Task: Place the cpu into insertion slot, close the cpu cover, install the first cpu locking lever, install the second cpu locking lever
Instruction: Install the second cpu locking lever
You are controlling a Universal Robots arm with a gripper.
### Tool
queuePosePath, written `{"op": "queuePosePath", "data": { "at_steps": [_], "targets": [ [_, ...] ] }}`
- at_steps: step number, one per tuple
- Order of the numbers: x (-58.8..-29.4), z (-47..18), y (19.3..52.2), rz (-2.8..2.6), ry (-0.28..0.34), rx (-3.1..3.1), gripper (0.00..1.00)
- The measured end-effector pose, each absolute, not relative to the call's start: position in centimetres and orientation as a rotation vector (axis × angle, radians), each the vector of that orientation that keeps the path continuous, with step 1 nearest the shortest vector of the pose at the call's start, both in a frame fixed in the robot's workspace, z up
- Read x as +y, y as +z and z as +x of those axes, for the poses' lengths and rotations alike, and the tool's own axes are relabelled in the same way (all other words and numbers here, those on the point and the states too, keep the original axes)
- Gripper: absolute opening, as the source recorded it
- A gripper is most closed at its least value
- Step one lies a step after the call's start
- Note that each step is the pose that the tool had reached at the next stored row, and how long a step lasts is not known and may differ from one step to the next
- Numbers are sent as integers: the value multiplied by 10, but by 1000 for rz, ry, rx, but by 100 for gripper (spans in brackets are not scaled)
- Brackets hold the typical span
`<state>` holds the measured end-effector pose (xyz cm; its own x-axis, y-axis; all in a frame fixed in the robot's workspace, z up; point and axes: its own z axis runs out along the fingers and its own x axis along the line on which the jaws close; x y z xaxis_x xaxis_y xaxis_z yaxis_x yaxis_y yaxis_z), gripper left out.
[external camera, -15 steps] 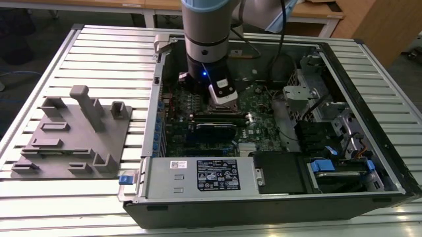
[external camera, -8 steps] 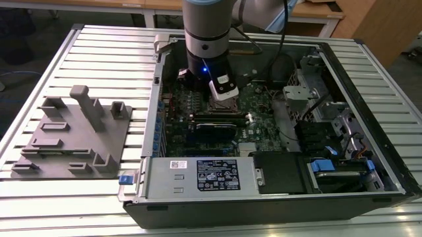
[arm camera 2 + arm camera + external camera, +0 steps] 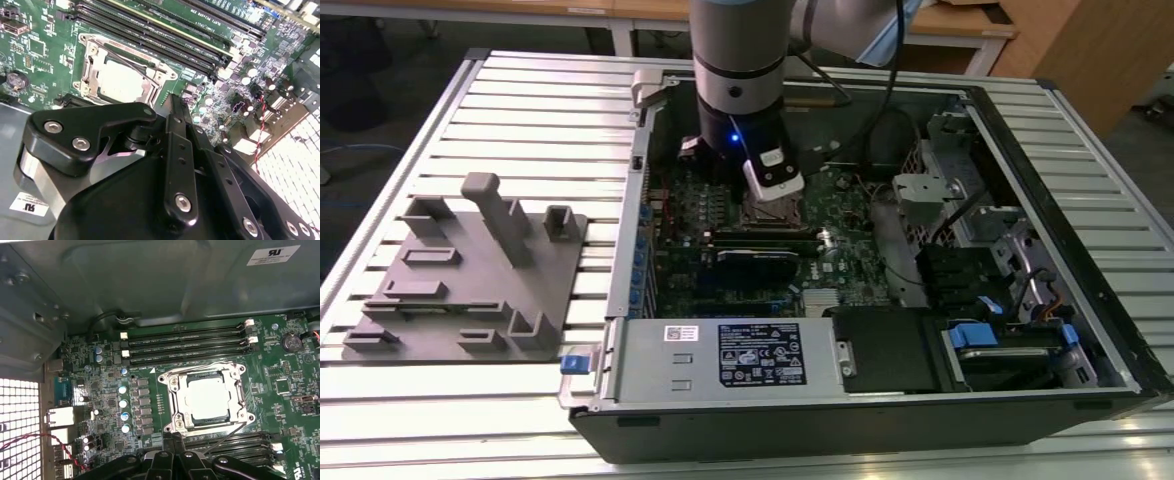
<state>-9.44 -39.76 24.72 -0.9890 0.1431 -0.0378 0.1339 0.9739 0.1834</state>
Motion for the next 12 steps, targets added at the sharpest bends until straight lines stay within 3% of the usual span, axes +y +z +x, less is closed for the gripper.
{"op": "queuePosePath", "data": {
  "at_steps": [12],
  "targets": [
    [-398, -81, 251, 217, 280, 3075, 10]
  ]
}}
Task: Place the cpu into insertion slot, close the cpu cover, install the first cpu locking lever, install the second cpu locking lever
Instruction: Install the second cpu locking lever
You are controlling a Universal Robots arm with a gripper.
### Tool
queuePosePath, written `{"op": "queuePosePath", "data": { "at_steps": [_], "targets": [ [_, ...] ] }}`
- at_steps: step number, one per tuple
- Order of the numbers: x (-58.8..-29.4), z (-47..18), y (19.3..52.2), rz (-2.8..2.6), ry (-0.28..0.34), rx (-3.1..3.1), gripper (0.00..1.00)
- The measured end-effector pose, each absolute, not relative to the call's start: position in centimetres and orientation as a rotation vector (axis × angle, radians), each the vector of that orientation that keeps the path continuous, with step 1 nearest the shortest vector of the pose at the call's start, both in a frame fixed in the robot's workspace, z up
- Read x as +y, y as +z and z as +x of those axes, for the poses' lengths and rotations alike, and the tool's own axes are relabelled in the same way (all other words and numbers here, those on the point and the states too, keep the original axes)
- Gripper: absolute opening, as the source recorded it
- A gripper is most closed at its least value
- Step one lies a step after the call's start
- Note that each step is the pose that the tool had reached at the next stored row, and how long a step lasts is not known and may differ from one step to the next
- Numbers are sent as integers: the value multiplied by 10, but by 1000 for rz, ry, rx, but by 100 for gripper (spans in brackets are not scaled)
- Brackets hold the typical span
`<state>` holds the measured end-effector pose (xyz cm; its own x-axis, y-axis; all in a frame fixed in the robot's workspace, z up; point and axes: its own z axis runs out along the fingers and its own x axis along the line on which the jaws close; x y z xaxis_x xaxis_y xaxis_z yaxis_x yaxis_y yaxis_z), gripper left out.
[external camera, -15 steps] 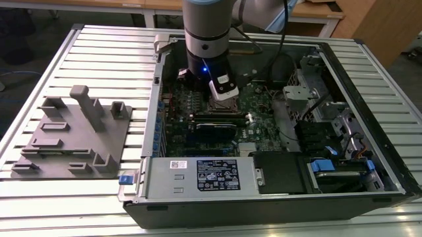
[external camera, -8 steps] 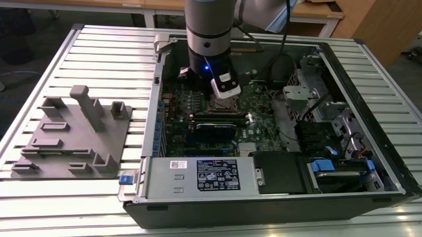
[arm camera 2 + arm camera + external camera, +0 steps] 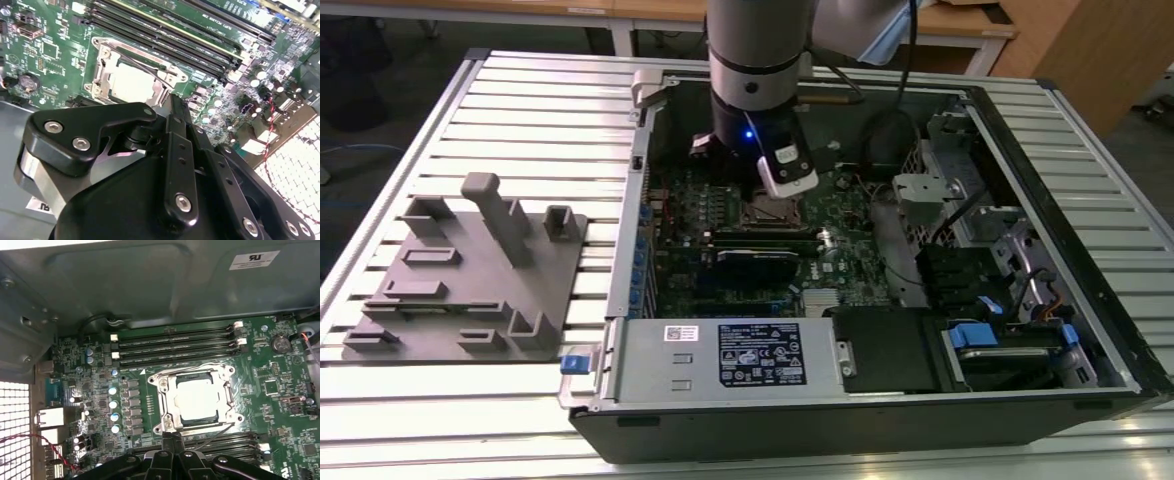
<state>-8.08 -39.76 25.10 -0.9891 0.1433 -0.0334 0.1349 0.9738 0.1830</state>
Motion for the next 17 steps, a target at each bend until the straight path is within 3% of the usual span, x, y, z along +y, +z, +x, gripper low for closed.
{"op": "queuePosePath", "data": {
  "at_steps": [17],
  "targets": [
    [-408, -66, 247, 224, 279, 3091, 10]
  ]
}}
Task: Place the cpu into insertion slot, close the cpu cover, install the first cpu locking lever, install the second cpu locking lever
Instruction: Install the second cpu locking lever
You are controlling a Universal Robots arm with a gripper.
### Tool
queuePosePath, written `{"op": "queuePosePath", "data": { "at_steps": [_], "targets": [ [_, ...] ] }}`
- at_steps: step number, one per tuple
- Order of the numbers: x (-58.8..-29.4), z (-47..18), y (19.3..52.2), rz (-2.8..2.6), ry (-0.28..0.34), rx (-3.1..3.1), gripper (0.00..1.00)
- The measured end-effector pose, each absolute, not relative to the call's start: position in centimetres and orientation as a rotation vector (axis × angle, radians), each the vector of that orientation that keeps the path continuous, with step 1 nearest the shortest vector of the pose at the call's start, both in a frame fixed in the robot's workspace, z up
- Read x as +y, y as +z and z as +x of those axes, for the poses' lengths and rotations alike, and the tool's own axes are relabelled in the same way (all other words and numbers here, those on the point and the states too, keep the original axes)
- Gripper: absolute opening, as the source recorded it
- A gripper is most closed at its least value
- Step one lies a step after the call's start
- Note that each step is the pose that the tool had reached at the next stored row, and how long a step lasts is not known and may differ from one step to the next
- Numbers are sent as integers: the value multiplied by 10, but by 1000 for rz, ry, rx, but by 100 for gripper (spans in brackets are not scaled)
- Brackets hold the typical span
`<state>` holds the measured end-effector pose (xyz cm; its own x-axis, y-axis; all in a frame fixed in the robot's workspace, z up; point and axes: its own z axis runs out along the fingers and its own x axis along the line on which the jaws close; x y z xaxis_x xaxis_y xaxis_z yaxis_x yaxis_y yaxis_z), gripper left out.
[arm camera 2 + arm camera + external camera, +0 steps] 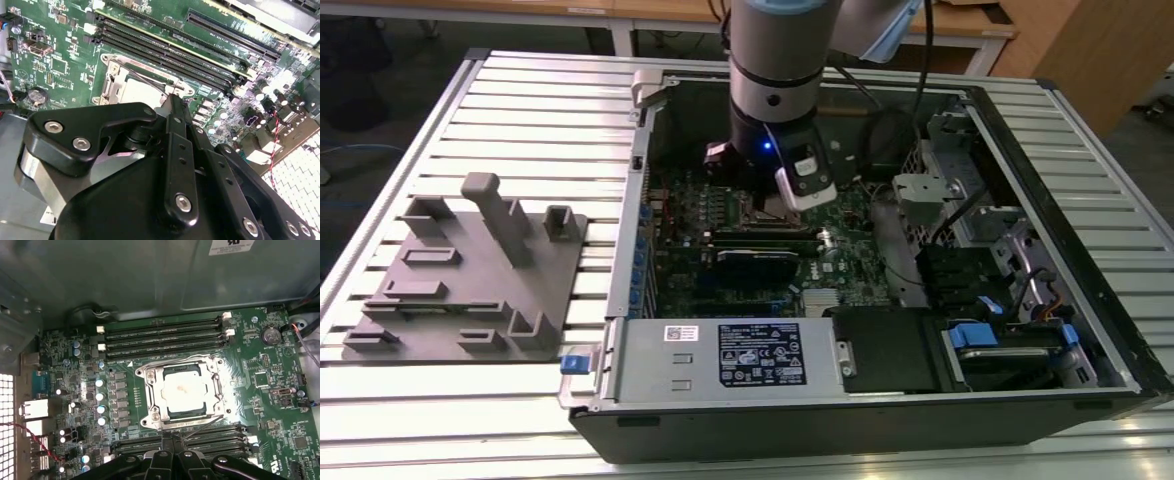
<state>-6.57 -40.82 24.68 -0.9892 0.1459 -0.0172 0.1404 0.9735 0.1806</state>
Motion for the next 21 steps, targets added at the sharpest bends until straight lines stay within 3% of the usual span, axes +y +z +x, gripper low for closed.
{"op": "queuePosePath", "data": {
  "at_steps": [21],
  "targets": [
    [-411, -73, 233, 238, 279, 3089, 10]
  ]
}}
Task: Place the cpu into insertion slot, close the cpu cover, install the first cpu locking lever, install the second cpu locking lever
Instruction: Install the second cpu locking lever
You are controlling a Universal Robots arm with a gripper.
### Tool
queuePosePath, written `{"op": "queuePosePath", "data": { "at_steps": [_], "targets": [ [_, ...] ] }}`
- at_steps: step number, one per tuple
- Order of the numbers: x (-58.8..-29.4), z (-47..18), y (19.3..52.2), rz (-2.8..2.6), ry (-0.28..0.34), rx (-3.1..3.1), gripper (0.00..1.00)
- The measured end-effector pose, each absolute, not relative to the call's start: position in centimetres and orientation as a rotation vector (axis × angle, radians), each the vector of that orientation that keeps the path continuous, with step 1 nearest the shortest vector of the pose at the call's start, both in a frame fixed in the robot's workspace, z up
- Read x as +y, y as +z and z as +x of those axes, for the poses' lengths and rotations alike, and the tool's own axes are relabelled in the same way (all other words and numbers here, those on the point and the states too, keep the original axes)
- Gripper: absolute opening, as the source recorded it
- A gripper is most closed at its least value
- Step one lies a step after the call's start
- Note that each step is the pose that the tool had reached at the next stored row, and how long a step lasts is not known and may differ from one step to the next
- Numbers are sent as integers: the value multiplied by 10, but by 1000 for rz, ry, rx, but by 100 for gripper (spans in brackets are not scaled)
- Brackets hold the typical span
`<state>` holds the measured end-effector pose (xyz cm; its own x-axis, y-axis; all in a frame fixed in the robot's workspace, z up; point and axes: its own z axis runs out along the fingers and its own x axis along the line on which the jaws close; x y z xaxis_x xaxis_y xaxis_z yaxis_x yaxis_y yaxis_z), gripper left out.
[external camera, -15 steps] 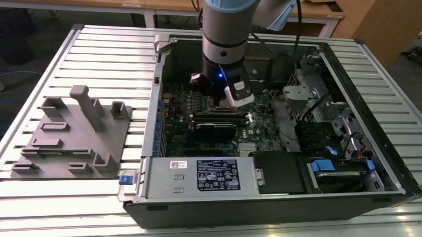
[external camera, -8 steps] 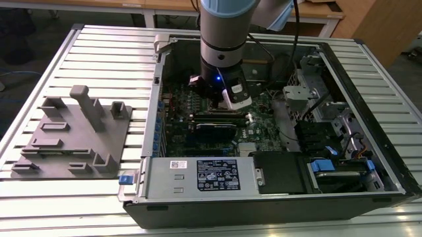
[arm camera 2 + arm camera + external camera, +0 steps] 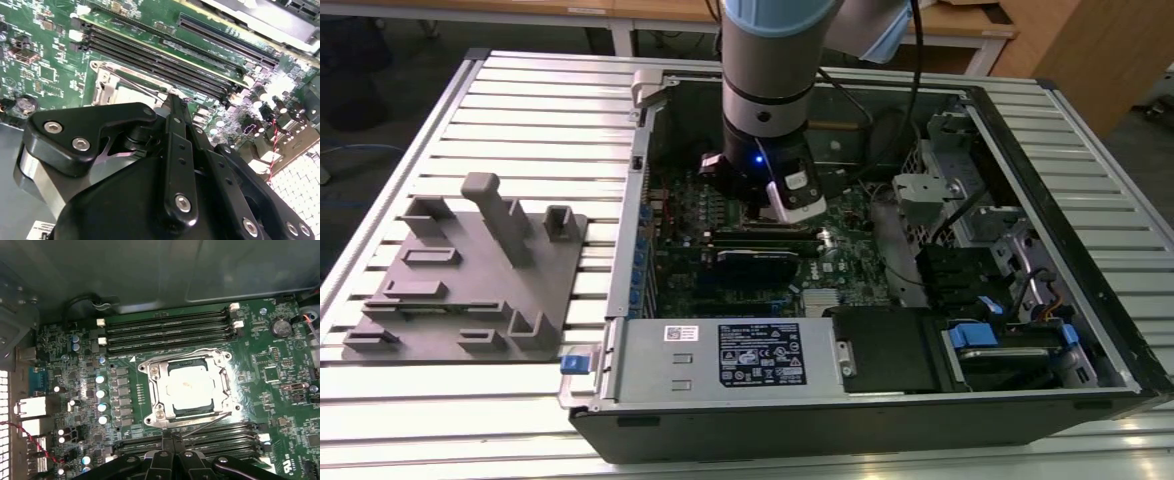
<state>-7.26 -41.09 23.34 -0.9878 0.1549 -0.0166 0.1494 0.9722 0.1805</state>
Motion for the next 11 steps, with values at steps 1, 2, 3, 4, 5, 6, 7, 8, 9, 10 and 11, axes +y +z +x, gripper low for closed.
{"op": "queuePosePath", "data": {
  "at_steps": [1, 2, 3, 4, 5, 6, 7, 8, 9, 10, 11],
  "targets": [
    [-411, -74, 233, 238, 279, 3089, 10],
    [-411, -75, 231, 238, 279, 3089, 10],
    [-411, -75, 230, 238, 279, 3089, 10],
    [-411, -75, 228, 238, 279, 3089, 10],
    [-411, -75, 226, 238, 279, 3089, 10],
    [-411, -75, 224, 238, 279, 3089, 10],
    [-411, -76, 223, 239, 279, 3089, 10],
    [-411, -76, 222, 239, 279, 3089, 10],
    [-411, -78, 220, 239, 279, 3089, 10],
    [-411, -79, 219, 239, 279, 3089, 10],
    [-411, -81, 218, 239, 279, 3089, 10]
  ]
}}
